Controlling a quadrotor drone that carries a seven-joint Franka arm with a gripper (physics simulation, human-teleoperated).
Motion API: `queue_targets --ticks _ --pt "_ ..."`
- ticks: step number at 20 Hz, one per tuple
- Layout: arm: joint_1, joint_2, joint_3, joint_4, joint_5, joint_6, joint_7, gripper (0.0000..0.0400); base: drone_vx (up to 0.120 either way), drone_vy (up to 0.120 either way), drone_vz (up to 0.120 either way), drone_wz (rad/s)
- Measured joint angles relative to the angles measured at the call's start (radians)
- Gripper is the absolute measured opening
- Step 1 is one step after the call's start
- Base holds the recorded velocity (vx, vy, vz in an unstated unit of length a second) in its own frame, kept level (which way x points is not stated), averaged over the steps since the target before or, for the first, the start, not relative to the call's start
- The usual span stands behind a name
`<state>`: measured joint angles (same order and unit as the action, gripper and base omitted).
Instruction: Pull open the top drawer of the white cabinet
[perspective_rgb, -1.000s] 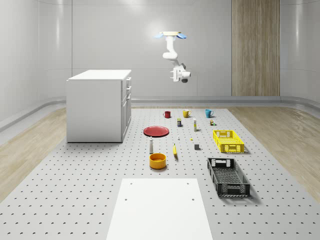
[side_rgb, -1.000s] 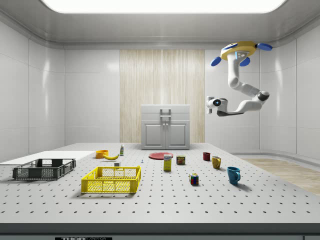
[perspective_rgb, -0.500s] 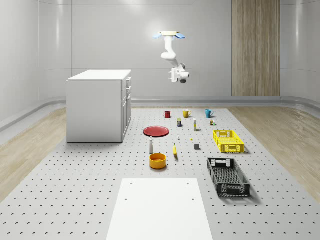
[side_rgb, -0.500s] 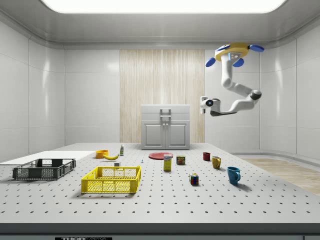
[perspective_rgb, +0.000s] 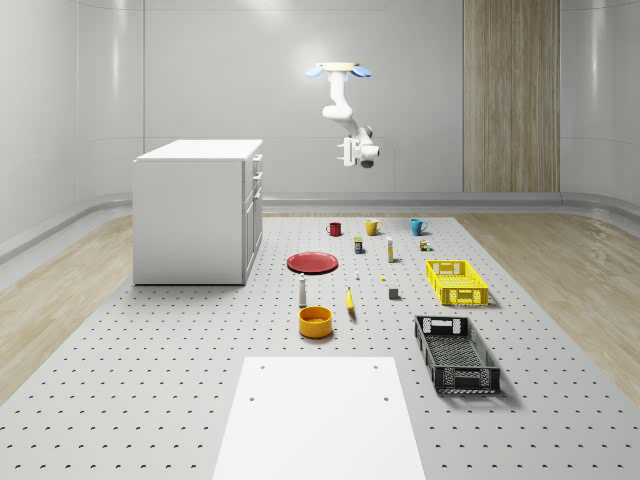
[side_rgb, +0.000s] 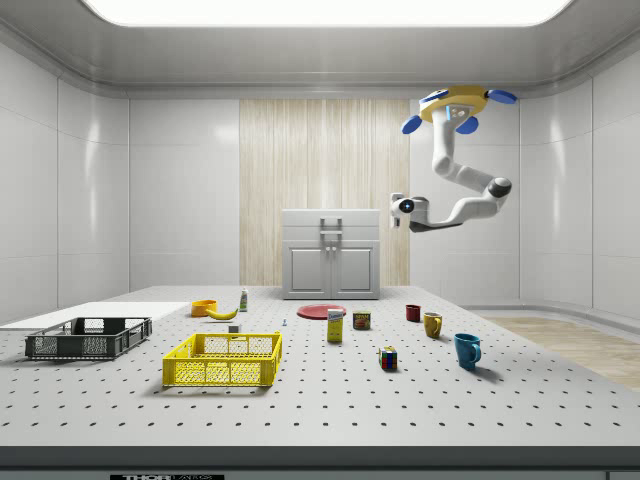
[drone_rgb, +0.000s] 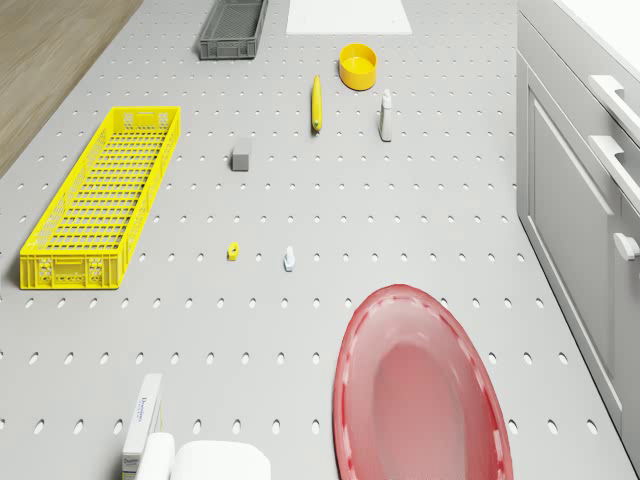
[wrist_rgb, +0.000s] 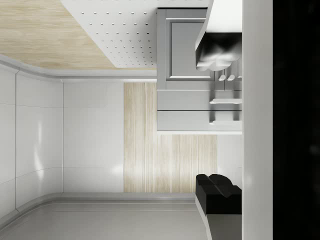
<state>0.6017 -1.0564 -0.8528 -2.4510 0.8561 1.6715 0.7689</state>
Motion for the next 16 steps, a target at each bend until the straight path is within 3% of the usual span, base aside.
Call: queue_targets --ticks 10,16 --pt "0.027 -0.029 -0.009 -0.004 -0.023 0.025 0.019 0.0305 0.120 0.000 0.016 0.000" --pt "0.041 -0.044 -0.013 -0.006 -0.035 0.038 0.029 0.0305 0.120 -0.107 0.000 0.000"
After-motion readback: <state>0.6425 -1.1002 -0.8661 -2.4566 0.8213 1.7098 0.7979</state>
